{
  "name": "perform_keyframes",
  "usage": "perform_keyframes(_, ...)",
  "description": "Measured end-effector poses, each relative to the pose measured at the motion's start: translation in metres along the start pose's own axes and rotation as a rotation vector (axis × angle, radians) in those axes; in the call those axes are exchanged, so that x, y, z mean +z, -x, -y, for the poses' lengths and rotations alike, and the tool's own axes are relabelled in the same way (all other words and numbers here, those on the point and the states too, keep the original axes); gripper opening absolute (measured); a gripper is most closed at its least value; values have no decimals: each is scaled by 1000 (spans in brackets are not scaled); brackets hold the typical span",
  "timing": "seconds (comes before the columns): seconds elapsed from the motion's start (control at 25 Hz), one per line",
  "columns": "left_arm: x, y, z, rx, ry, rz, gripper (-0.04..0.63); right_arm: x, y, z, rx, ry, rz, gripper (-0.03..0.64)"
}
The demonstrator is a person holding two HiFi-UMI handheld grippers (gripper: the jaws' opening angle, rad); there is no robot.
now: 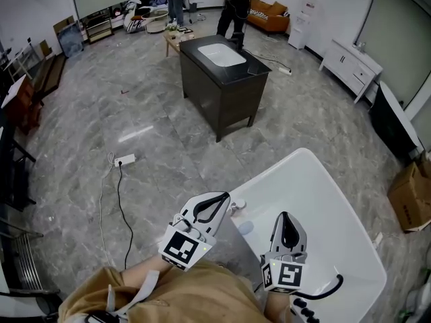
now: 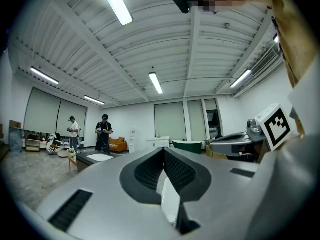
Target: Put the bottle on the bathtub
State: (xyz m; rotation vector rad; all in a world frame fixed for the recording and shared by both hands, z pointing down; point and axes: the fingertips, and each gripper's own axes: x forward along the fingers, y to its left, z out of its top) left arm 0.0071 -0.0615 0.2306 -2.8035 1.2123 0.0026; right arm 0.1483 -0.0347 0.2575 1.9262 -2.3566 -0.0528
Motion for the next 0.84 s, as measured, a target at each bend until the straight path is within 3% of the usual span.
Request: perform_keyframes(0.84, -6, 13, -6, 35, -29, -26, 8, 1, -1, -12, 32, -23, 14, 5)
